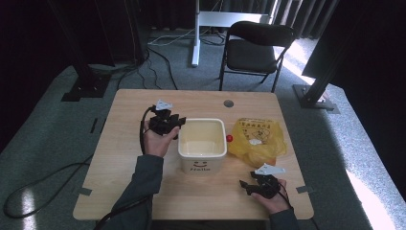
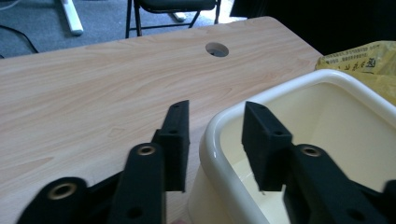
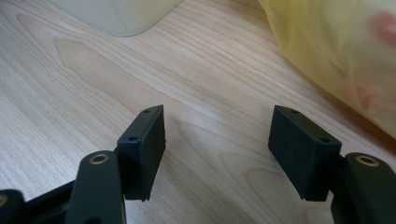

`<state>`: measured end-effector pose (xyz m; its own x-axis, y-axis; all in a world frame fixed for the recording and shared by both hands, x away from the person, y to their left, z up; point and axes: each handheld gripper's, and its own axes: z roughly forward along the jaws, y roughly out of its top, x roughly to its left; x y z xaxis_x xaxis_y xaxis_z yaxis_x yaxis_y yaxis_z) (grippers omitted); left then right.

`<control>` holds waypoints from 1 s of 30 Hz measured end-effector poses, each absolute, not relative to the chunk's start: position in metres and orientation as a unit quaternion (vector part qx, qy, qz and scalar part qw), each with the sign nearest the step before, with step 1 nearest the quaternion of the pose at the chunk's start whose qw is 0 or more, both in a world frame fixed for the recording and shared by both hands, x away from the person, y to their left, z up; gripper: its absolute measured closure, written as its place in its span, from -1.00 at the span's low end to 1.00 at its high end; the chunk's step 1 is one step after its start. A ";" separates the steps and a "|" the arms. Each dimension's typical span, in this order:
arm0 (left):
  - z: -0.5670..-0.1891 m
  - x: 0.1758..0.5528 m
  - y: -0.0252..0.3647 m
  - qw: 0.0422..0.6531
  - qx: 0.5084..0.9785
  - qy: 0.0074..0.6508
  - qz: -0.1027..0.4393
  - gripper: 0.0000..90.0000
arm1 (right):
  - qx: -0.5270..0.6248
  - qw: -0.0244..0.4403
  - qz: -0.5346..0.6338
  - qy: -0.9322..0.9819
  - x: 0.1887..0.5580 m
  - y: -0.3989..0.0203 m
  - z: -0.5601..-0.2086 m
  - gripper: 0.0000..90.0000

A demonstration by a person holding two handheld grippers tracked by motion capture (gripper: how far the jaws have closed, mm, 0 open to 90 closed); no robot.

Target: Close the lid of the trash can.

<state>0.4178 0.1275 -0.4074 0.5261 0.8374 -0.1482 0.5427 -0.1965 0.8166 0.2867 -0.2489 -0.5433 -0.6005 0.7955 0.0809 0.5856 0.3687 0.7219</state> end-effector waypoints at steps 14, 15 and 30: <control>-0.405 0.392 0.166 0.437 0.742 0.468 0.199 0.10 | 0.422 0.142 0.369 0.816 0.286 -0.248 -0.543 -0.23; -0.406 0.391 0.170 0.438 0.738 0.472 0.200 0.09 | 0.422 0.142 0.369 0.816 0.286 -0.248 -0.543 -0.23; -0.440 0.395 0.210 0.383 0.732 0.541 0.158 -0.01 | 0.421 0.143 0.368 0.817 0.286 -0.247 -0.543 -0.23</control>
<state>0.3952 0.2096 -0.4396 0.3655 0.9126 -0.1832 0.6713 -0.1220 0.7311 0.2860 -0.2469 -0.5434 -0.6051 0.7924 0.0766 0.5828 0.3753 0.7208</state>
